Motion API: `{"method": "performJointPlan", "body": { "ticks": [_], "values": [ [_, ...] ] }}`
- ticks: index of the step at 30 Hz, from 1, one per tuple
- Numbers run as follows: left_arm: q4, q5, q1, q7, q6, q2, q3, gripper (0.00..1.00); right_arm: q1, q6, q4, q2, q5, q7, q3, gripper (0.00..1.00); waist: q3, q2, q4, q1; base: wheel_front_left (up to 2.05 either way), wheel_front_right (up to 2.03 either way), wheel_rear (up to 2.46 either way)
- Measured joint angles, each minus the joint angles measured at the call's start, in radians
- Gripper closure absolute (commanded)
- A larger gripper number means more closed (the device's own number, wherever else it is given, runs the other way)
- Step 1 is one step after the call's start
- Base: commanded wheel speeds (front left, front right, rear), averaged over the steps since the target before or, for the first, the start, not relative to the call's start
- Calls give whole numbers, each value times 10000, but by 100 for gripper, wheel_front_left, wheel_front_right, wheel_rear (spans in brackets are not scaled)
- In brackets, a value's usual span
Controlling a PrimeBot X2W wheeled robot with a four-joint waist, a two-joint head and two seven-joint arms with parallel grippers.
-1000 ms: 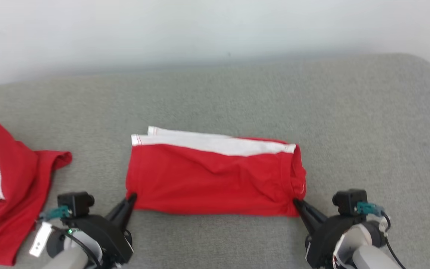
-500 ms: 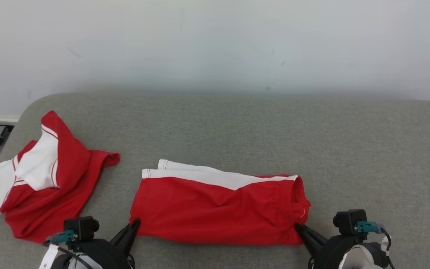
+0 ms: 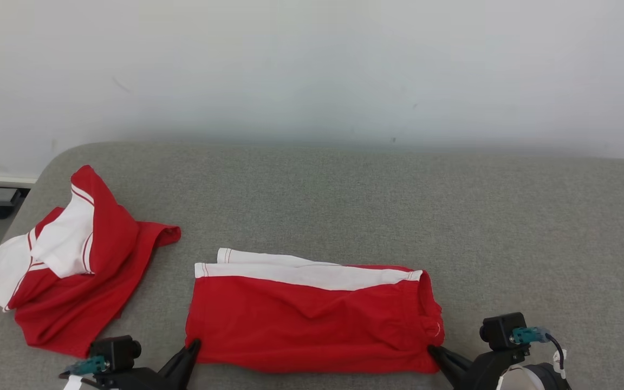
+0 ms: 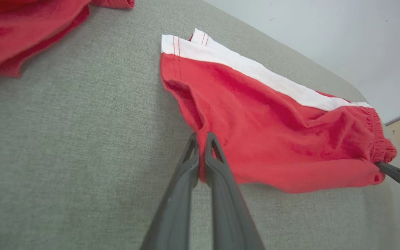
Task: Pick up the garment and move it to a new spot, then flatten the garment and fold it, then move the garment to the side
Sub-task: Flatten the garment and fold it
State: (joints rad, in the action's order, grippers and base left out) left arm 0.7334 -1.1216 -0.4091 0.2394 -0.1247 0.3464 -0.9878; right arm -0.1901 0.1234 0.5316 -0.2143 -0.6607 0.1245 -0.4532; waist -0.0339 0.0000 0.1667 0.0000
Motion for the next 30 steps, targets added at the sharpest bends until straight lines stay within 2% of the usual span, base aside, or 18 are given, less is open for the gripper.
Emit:
{"method": "performJointPlan", "body": {
  "ticks": [7,8,9,10,11,12,18,23,26,27,30],
  "values": [
    [180,4,-7,0,0,-79,-63,100,39,2,-115,-98,-71,261,17,100,142,-1,-188,0,0,0,0],
    [221,4,-7,0,0,-90,-69,100,45,2,-144,-96,-94,259,31,92,154,0,-203,0,0,0,0],
    [261,6,-7,0,0,-92,-75,100,46,2,-180,-94,-109,255,38,10,160,0,-216,1,0,0,0],
    [290,17,-7,0,12,-86,-69,75,46,2,-207,-88,-167,255,63,0,163,0,-228,0,0,0,0],
    [313,23,-9,2,27,-73,-40,53,48,0,-234,-86,-184,255,84,0,162,0,-238,0,0,0,0],
    [334,21,-13,2,56,-58,17,0,59,0,-261,-88,-245,257,119,0,155,0,-247,1,0,0,0],
    [228,17,-4,79,291,219,408,0,493,0,-1078,-130,-892,261,324,0,17,0,-366,0,0,0,0],
    [-261,267,227,81,564,439,585,0,893,0,-2000,-493,-1218,146,587,0,-90,0,-523,0,0,0,0],
    [-800,506,290,81,945,441,984,0,1040,0,-2408,-662,-1204,-82,784,0,-135,0,-564,0,0,0,0],
    [-800,506,290,81,945,441,984,0,1040,0,-2408,-662,-1204,-82,784,0,-135,0,-564,0,0,0,0],
    [-1350,961,323,81,1546,499,1402,0,1037,-140,-2688,-660,-1118,-320,957,0,-153,0,-571,0,0,0,0]
  ]
}}
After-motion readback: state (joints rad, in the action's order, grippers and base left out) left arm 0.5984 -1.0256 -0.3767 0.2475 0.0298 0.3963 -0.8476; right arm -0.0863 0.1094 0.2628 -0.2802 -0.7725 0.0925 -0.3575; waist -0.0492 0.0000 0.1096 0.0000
